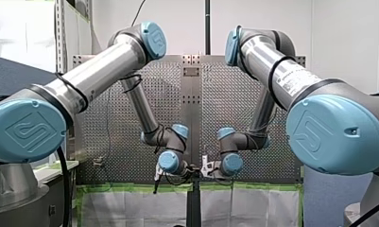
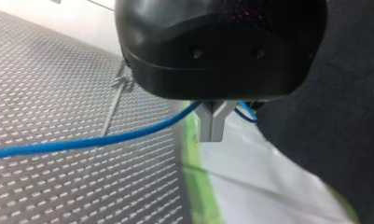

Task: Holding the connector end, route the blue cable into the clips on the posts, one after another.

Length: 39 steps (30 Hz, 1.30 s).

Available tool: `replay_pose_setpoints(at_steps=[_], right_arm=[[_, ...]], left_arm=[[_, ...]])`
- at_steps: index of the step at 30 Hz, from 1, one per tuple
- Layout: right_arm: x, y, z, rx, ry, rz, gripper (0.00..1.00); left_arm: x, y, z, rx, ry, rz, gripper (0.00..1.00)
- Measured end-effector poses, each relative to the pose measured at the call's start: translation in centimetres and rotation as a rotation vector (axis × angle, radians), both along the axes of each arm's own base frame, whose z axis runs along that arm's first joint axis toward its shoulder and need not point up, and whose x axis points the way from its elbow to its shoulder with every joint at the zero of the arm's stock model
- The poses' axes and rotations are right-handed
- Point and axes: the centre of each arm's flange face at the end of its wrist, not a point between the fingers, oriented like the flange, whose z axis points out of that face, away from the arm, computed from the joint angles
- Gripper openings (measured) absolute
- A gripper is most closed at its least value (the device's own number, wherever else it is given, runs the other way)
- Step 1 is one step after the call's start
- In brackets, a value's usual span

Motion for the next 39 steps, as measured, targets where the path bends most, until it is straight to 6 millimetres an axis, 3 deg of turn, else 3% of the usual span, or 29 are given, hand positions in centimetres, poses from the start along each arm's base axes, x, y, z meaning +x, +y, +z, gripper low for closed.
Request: replay_pose_setpoints(at_steps=[7, 13, 30, 39], right_arm=[[-1.6, 0.2, -0.6, 0.018, 0.015, -0.023, 0.00], [-2.9, 0.7, -0.2, 0.017, 0.019, -0.046, 0.00], [-6.7, 1.5, 3.4, -0.018, -0.006, -0.113, 0.00], [-9.0, 1.7, 5.6, -0.033, -0.034, -0.154, 0.00]], left_arm=[[-1.9, 0.3, -3.5, 0.041, 0.050, 0.000, 0.00], [-3.0, -0.2, -4.4, 0.051, 0.062, -0.018, 0.00], [-4.8, -6.7, -2.1, 0.015, 0.023, -0.042, 0.00], [-3.4, -9.7, -0.5, -0.026, -0.018, -0.028, 0.00]])
